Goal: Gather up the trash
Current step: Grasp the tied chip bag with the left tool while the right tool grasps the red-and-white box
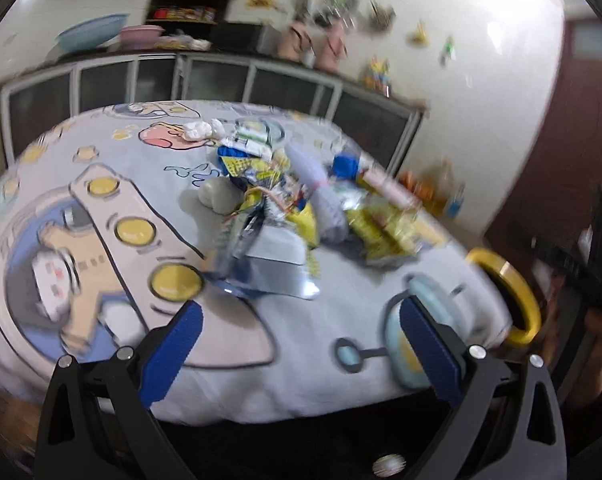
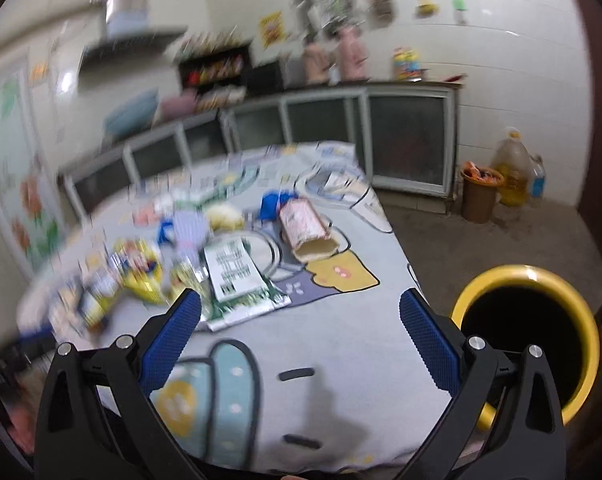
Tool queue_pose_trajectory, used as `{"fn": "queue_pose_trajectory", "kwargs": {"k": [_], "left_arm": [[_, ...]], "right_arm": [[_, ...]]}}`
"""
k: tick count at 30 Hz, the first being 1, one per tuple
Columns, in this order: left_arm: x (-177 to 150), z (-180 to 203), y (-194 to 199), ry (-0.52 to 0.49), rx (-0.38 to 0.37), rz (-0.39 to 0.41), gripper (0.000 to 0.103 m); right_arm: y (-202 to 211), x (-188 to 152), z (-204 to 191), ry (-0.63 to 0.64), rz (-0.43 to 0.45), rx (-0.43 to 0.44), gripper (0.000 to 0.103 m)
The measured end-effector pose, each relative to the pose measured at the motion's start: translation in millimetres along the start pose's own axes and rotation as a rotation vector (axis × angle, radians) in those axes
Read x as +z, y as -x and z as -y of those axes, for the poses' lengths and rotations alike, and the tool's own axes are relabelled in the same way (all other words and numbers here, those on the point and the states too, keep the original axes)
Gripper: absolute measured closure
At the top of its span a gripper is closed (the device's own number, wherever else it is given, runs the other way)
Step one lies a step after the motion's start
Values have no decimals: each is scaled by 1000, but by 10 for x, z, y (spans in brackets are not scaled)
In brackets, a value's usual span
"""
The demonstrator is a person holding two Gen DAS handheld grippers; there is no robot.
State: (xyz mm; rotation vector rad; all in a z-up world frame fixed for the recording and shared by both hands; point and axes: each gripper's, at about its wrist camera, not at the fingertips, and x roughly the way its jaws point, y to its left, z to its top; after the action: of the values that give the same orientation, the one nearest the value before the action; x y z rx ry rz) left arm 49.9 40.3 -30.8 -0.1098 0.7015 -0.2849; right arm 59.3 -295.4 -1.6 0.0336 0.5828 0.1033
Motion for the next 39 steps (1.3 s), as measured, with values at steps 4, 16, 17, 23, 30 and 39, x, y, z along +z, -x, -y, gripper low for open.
{"fn": "queue_pose_trajectory", "kwargs": {"k": [4, 16, 17, 23, 30, 39], "left_arm": [[267, -65, -8, -87, 12, -47, 8], [991, -25, -495, -244, -72, -251, 8], [1006, -29, -560, -245, -79, -267, 8], [1021, -175, -944, -191, -103, -367, 8], [972, -243, -1253, -164, -129, -435, 8], [794, -323, -1592, -116, -111, -489, 41]], "right_arm": [[-313, 279, -94, 150, -47, 31, 8], [-1812, 985, -37, 251, -363, 171, 8], [-1887, 1011, -37, 244, -379, 177, 8], [-2269, 1033, -88, 247, -488, 191, 8], [-2565, 986, -100, 211, -566, 186, 8], [-2739, 905, -108, 181, -619, 161, 16]]}}
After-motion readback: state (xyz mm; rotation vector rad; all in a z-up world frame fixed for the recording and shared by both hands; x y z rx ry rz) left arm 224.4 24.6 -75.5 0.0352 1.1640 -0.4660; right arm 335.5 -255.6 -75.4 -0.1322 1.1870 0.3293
